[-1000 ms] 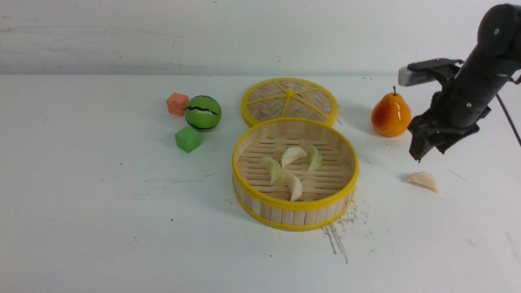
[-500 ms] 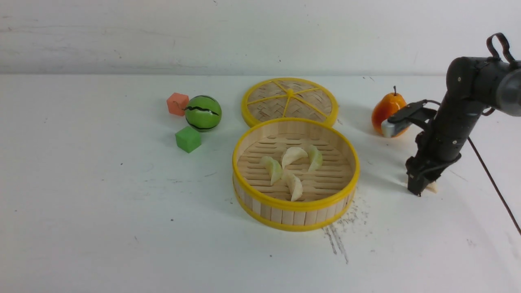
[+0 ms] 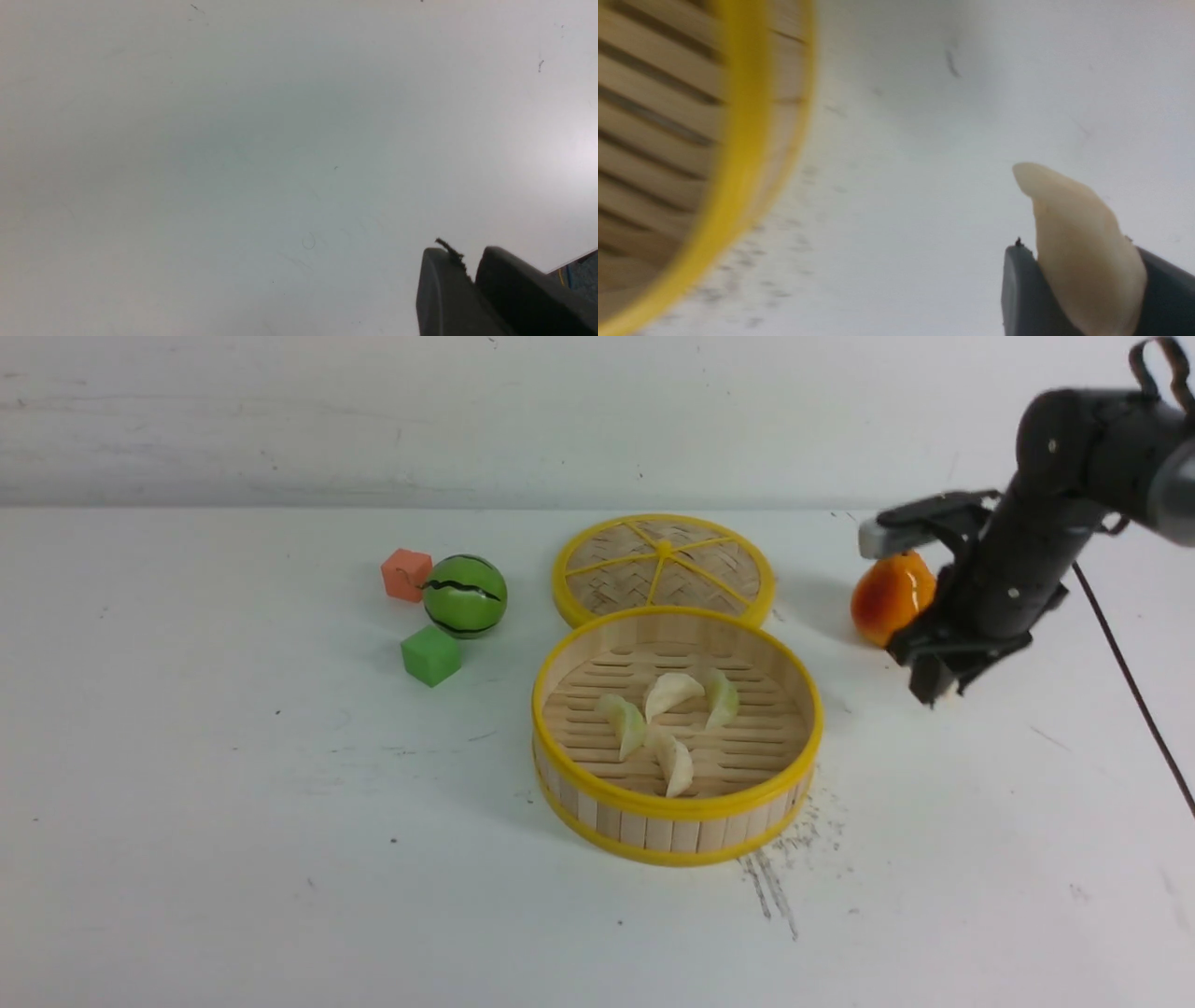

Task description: Put the dumplings into the steamer on the white table.

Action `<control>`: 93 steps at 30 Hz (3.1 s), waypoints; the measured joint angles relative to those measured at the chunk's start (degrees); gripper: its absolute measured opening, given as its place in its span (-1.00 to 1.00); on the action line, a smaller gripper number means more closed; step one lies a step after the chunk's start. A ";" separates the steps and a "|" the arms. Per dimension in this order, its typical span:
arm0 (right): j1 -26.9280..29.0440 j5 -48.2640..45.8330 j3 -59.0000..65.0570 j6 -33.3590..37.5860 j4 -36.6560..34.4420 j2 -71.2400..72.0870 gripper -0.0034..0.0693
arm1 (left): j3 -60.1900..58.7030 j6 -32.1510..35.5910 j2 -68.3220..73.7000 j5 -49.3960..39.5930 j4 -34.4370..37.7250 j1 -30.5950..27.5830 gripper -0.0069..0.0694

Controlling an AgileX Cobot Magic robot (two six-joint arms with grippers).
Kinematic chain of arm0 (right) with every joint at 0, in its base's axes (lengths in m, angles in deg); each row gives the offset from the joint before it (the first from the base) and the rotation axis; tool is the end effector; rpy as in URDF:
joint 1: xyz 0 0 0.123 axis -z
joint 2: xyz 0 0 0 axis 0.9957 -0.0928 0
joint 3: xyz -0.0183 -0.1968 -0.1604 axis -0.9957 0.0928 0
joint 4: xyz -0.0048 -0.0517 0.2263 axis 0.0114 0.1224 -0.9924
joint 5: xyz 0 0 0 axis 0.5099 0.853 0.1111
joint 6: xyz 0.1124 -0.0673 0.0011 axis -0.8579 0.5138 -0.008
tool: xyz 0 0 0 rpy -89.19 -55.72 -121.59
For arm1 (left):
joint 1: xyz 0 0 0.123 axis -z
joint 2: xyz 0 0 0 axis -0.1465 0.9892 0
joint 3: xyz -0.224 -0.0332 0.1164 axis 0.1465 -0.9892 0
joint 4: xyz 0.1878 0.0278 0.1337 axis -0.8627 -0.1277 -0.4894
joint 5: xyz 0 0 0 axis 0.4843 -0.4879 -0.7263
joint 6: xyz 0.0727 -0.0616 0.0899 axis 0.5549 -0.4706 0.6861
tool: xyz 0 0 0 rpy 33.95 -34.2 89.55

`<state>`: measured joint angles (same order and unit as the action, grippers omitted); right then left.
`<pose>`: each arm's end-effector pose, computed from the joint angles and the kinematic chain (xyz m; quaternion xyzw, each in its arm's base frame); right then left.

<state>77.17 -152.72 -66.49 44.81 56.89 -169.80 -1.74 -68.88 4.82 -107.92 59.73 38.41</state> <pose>0.4320 0.0731 0.1904 -0.1915 0.9675 0.0525 0.1569 0.0674 -0.0470 0.2781 0.1206 0.9127 -0.1756 0.3487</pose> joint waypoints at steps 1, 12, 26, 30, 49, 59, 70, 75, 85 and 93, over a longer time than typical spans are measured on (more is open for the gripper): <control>-0.66 -0.12 -0.02 -0.59 -0.29 0.64 -0.27 | 0.00 0.00 0.00 0.17 0.00 0.00 -0.55; -15.43 -1.35 -0.22 -9.95 -3.44 2.41 -0.27 | 0.00 0.78 0.00 -1.04 -0.58 0.00 -0.53; -16.79 -0.65 -0.22 -16.26 0.89 -4.42 -0.25 | 0.00 4.23 0.00 -2.89 -1.23 0.00 -0.53; -16.79 0.59 -0.22 -17.59 2.11 -4.41 -0.02 | 0.00 4.35 0.00 -3.01 -1.23 0.00 -0.52; -16.79 -4.51 0.29 -9.34 -5.07 17.27 -0.38 | -0.61 -3.57 -20.08 -2.76 -7.82 0.00 -0.50; -17.73 12.76 23.63 -5.87 -9.64 41.96 -0.96 | -8.43 -13.05 -24.58 5.58 -12.23 0.00 -0.79; -17.80 32.50 53.37 -4.13 -10.97 71.91 -0.96 | -10.82 -13.33 -24.58 20.91 -11.29 0.00 -0.86; -17.80 34.93 58.84 -4.08 -11.34 79.14 -0.95 | -10.82 -13.33 -24.58 20.39 -11.29 0.00 -0.86; -17.80 35.97 59.80 -4.08 -11.39 86.86 -0.94 | -10.82 -13.49 -24.58 19.49 -11.29 0.00 -0.86; -17.80 35.97 59.80 -4.08 -11.39 87.05 -0.92 | -10.82 -13.49 -24.58 19.39 -11.29 0.00 -0.86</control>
<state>59.38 -116.75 -6.69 40.74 45.51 -82.74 -12.56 -82.36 -19.76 -88.53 48.43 38.41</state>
